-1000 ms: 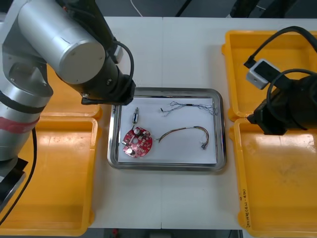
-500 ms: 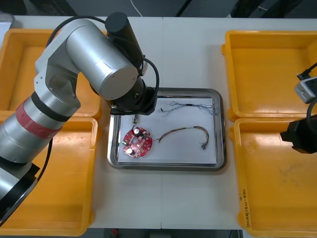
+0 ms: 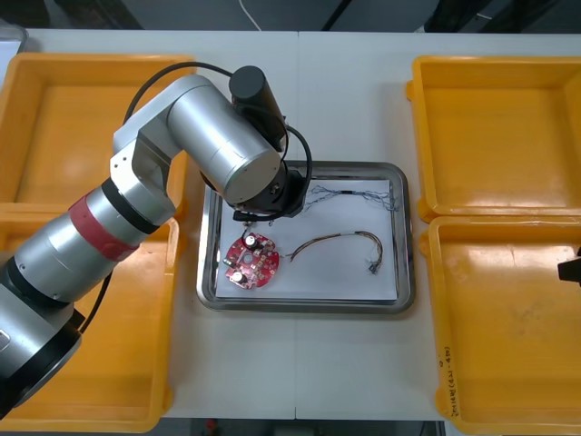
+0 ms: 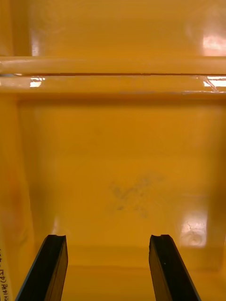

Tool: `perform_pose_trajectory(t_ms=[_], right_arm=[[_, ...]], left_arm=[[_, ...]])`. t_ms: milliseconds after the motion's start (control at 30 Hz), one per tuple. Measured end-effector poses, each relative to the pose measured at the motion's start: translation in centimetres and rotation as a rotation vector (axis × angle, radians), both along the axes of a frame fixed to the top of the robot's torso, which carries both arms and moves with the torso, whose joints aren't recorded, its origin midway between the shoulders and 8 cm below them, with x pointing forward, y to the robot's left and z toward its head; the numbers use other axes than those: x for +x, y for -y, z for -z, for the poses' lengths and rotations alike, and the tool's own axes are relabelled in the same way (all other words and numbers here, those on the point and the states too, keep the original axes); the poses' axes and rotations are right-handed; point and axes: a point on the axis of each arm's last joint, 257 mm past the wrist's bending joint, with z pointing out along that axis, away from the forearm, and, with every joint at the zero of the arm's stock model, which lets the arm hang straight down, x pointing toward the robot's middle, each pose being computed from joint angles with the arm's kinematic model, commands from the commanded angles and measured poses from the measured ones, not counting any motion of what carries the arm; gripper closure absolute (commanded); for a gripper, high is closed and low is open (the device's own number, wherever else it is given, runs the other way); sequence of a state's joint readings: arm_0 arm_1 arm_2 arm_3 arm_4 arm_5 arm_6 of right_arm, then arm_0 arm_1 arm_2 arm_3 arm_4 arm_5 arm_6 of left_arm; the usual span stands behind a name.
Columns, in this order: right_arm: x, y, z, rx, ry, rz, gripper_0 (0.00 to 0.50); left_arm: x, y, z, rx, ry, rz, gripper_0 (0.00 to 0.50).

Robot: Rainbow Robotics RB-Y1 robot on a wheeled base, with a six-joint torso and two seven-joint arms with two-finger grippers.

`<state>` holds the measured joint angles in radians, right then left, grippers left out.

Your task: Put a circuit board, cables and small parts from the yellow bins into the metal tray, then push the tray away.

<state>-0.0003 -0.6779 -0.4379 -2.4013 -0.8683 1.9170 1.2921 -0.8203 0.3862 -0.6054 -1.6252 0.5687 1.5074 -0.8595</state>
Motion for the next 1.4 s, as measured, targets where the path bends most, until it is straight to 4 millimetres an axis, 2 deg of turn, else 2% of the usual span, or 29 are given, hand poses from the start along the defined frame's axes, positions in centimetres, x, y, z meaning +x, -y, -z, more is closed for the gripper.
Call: perform_pose_trajectory(t_ms=[133,433,600,633,700,733,767,800,867,933,1267,1400], right_arm=[[0.0,1.1,0.4,0.023,-0.017,0.038,0.000],[0.1,2.1,0.3,0.012,-0.012,0.069,0.000],[0.1,2.8,1.1,0.029,-0.040,0.094,0.000],[0.0,2.9,1.3,0.031,-0.045,0.098,0.000],[0.0,3.0,1.4,0.033,-0.048,0.100,0.000],[0.0,3.0,1.4,0.033,-0.048,0.100,0.000],[0.0,3.0,1.4,0.033,-0.048,0.100,0.000],[0.0,3.0,1.4,0.033,-0.048,0.100,0.000],[0.0,3.0,1.4,0.033,-0.048,0.100,0.000],[0.0,3.0,1.4,0.033,-0.048,0.100,0.000],[0.0,2.9,1.4,0.034,-0.048,0.100,0.000],[0.0,2.9,1.4,0.035,-0.049,0.099,0.000]], left_arm=[[0.2,-0.2,0.4,0.009,0.000,-0.007,0.493],[0.5,-0.6,1.3,0.025,-0.002,-0.017,0.494],[1.0,-0.9,1.5,0.026,0.001,-0.027,0.491],[1.0,-1.0,1.6,0.027,0.003,-0.029,0.472],[1.2,-1.0,1.6,0.027,0.007,-0.030,0.402],[1.2,-1.0,1.6,0.027,0.009,-0.030,0.329],[1.2,-1.0,1.6,0.027,0.009,-0.031,0.295],[1.2,-1.0,1.6,0.027,0.009,-0.031,0.200],[1.2,-1.0,1.6,0.027,0.010,-0.031,0.061],[1.2,-1.0,1.6,0.027,0.010,-0.031,0.000],[1.2,-1.1,1.5,0.030,0.009,-0.030,0.000],[0.3,-1.5,0.9,0.053,-0.010,-0.033,0.000]])
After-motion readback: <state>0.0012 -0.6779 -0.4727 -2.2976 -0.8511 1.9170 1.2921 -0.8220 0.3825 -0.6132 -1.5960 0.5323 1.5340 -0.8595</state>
